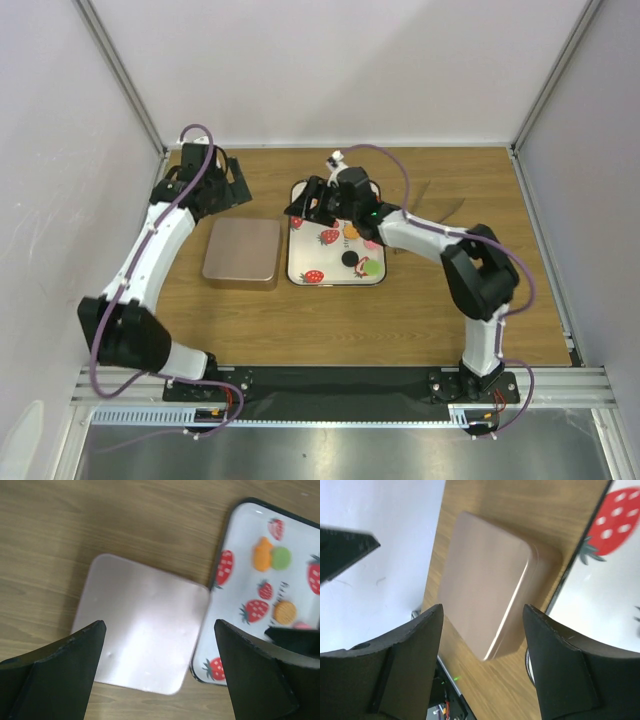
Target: Pack the cookies
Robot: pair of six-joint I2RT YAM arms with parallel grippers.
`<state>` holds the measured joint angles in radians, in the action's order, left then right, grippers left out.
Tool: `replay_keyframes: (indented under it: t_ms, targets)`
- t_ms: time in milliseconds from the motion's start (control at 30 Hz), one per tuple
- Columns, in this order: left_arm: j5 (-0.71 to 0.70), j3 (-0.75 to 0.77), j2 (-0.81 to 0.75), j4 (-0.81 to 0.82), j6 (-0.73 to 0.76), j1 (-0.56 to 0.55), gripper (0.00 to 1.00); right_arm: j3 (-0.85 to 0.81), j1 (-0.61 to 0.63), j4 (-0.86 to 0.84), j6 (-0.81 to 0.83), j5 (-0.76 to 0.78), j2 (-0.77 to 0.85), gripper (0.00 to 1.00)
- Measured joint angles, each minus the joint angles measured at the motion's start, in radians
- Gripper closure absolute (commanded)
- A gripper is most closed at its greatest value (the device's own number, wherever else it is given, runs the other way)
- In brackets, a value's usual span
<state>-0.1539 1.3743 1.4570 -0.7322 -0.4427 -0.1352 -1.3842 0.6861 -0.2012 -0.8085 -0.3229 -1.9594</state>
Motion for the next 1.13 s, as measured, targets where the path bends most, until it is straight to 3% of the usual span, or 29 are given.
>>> replay_keyframes:
  t_ms: [300,467,533,667,867,1133]
  targets:
    - [0.031,-0.154,-0.303,0.058,0.061,-0.179,0.03,0.223,-0.062,0.085,0.114,0.171,0.406,0.21]
    - [0.047,-0.257,-0.405,0.080,0.079,-0.277,0.03,0.333,-0.058,0.148,0.183,0.305,0.651,0.10]
    - [0.056,-0.291,-0.435,0.088,0.081,-0.303,0.03,0.378,-0.055,0.184,0.208,0.356,0.747,0.02]
    - [0.072,-0.345,-0.509,0.110,0.086,-0.320,0.03,0.453,-0.053,0.250,0.242,0.442,0.900,0.00]
    - [0.080,-0.395,-0.591,0.143,0.096,-0.323,0.03,0.489,-0.053,0.348,0.266,0.548,1.024,0.00]
    - [0.079,-0.467,-0.608,0.153,0.107,-0.323,0.03,0.504,-0.053,0.425,0.286,0.631,1.066,0.00]
